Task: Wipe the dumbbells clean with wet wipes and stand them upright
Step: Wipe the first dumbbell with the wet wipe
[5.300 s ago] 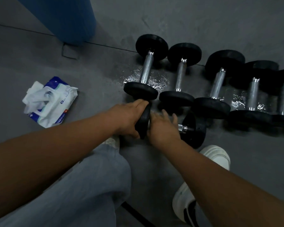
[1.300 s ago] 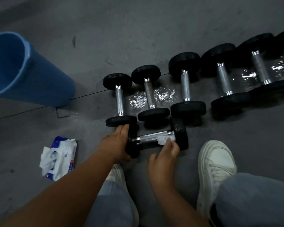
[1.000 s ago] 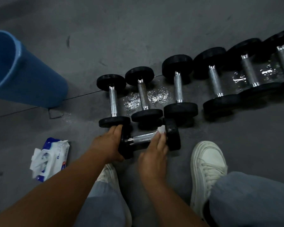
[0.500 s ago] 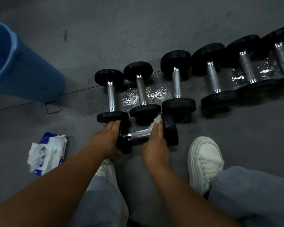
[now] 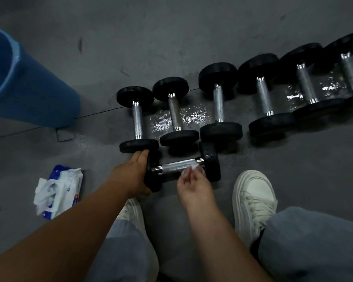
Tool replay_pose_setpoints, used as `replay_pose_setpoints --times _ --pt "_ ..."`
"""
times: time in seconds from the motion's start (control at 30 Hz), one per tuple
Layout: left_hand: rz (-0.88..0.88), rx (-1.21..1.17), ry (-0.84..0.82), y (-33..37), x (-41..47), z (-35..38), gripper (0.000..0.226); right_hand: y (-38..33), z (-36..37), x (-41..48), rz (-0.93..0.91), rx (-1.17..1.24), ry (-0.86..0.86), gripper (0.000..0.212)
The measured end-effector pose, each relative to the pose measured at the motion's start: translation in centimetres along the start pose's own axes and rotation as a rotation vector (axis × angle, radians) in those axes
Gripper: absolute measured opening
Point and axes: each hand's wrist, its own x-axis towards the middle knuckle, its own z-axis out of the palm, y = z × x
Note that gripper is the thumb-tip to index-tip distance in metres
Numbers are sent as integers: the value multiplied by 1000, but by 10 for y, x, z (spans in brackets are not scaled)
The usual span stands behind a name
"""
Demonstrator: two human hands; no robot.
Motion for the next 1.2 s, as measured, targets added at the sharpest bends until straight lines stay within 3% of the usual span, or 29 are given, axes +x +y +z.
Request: replay_pose_setpoints --times 0.1,0.2,0.33,0.53,0.63,0.73,0.83,0.93,1.07,1.17,1.2 --pt "-6 3 -7 0 -1 0 133 -5 15 1 55 82 -43 16" --pt "-3 -5 14 1 -2 0 132 2 17 -5 30 6 -158 9" --pt "1 -7 5 1 -2 1 131 8 21 -2 -131 -132 -82 14" --pt "7 -22 19 1 -2 2 129 30 2 10 -706 -902 -17 31" --pt "5 -12 16 1 -2 -1 129 12 0 22 -794 -1437 47 62" --pt "5 -10 16 2 -3 -3 129 8 -32 4 -937 -1669 4 76" --pt "-2 -3 12 1 -2 0 130 21 -57 0 -1030 -1638 9 91" --pt "7 2 26 0 0 2 129 21 -30 15 -964 -1417 -51 81" --pt "3 -12 4 0 -1 -2 130 29 -16 -1 -697 -865 -38 53" --pt "-1 -13 3 1 -2 -3 129 25 -12 -12 -392 -672 107 16" --pt "-4 -15 -1 1 -2 -2 129 18 -3 -6 -297 -600 140 14"
